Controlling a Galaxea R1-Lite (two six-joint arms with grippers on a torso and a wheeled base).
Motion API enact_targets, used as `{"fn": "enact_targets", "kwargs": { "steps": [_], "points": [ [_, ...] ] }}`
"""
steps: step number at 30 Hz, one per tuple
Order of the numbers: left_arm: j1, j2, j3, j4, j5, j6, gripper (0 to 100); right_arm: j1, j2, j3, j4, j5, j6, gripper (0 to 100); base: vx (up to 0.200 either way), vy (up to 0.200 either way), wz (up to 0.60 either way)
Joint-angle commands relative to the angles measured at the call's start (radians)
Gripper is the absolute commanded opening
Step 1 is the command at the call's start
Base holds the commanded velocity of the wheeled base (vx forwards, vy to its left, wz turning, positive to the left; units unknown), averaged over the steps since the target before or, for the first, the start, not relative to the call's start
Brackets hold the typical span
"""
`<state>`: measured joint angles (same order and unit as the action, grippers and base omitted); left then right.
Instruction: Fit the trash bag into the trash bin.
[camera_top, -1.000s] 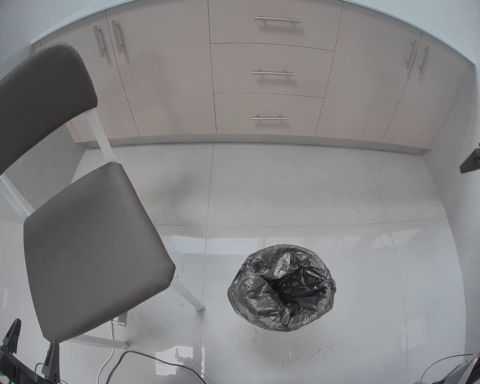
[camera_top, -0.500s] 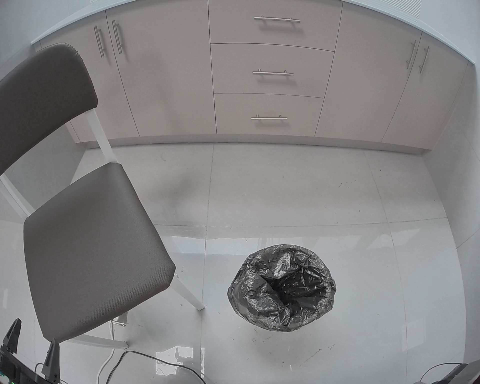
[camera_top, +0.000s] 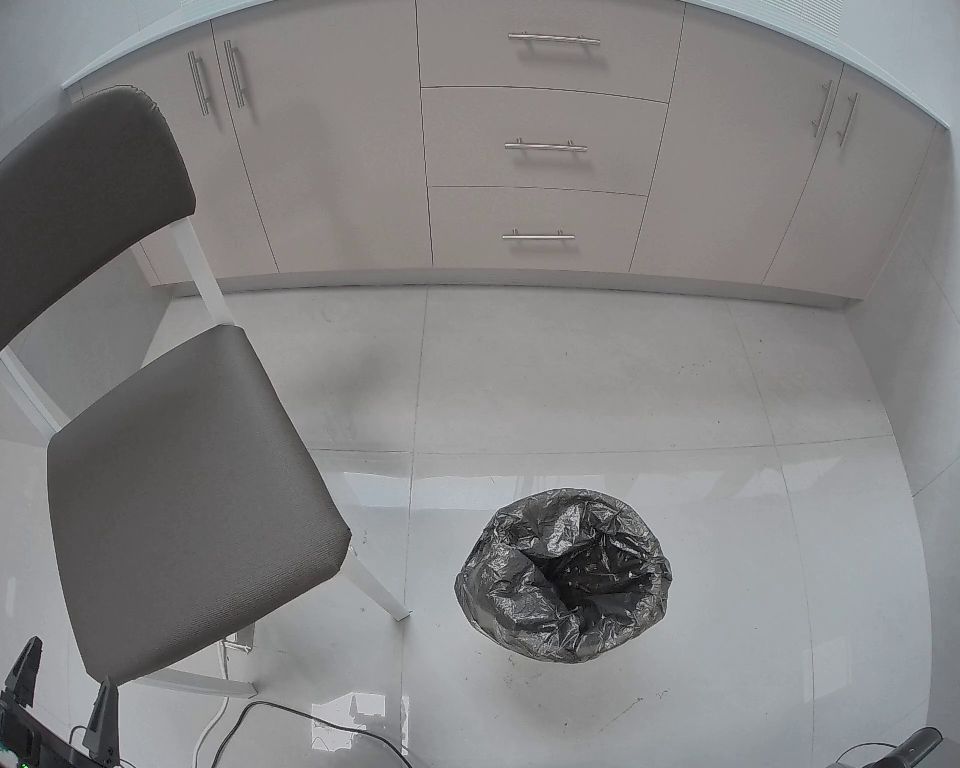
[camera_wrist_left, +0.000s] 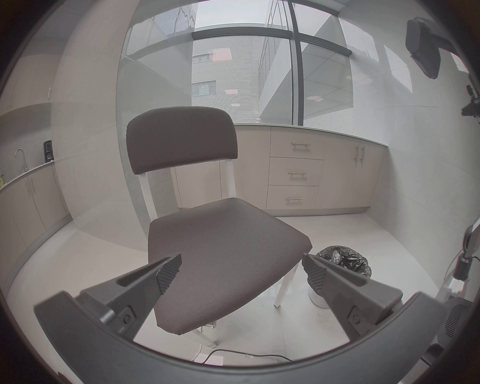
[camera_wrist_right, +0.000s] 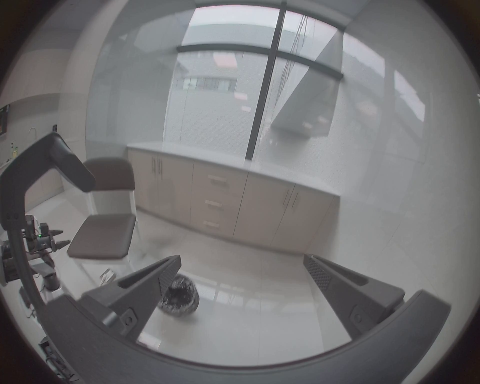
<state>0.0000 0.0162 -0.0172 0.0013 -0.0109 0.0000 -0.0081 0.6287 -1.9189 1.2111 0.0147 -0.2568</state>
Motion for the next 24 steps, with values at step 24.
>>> {"fn": "enact_targets", "kwargs": {
  "steps": [24],
  "points": [
    [0.0,-0.016,0.017,0.0,-0.001,0.0,100,0.005,-0.629,1.054,-0.665,0.111,-0.004,100,0.0,0.0,0.0]
  ]
}}
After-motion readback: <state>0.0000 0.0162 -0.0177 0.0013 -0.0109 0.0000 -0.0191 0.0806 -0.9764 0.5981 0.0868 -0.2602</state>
